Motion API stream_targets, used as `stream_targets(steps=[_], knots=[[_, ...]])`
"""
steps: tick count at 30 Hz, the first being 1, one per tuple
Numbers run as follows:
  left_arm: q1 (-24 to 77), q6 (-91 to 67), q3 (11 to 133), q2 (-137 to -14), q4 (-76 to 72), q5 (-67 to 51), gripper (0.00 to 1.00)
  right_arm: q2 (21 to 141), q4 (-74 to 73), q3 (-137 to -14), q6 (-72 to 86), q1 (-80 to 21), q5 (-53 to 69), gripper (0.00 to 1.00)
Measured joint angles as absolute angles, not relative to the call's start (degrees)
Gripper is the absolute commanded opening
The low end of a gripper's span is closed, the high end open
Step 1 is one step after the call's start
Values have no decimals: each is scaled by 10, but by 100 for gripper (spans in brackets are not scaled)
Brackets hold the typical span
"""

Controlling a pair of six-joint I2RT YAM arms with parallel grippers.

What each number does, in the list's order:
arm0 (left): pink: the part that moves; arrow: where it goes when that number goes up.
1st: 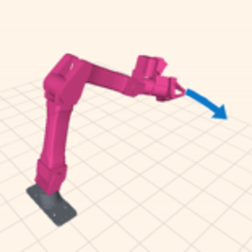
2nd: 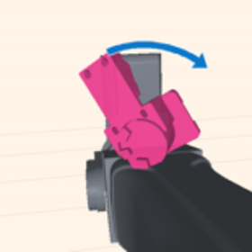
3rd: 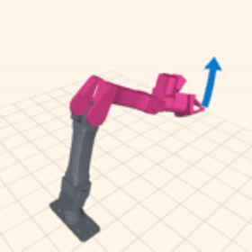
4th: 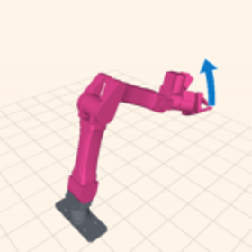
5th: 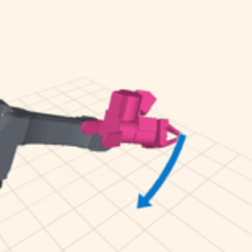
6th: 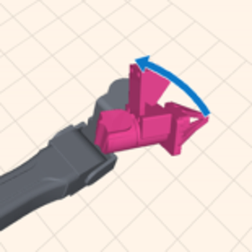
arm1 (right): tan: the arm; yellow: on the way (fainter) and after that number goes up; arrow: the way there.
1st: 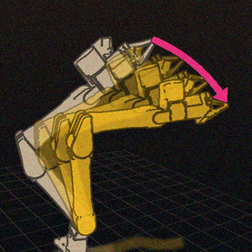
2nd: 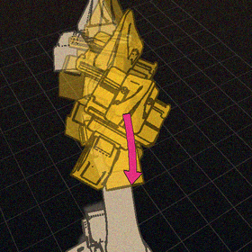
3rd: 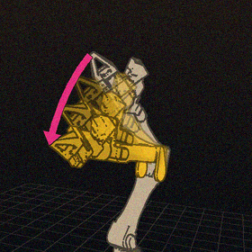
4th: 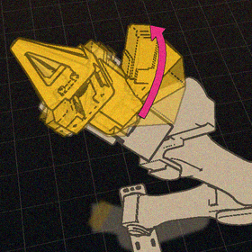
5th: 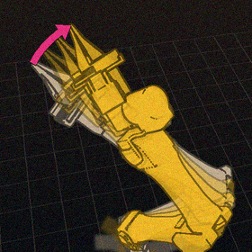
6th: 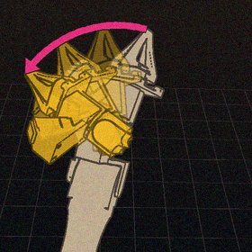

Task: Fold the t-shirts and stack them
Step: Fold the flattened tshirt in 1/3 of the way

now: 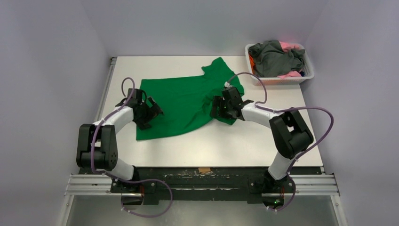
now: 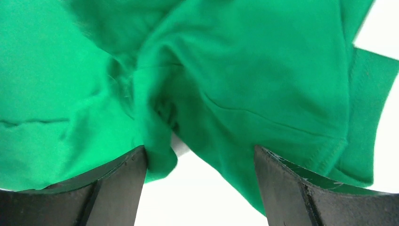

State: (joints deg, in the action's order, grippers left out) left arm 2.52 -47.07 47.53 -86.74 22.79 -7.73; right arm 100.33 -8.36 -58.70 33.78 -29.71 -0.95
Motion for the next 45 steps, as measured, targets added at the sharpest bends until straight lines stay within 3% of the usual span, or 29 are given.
stream_targets(steps=[14, 23, 34, 45], knots=[[44, -463, 421, -809, 235, -84, 100, 794, -60, -357, 376, -286, -8, 81], [97, -468, 345, -696, 288, -47, 100, 639, -157, -272, 422, -286, 7, 80], [106, -474, 276, -558, 347, -25, 100, 475, -442, -257, 491, -289, -9, 83], [121, -476, 279, -422, 445, -29, 100, 420, -521, -321, 496, -289, -74, 90]])
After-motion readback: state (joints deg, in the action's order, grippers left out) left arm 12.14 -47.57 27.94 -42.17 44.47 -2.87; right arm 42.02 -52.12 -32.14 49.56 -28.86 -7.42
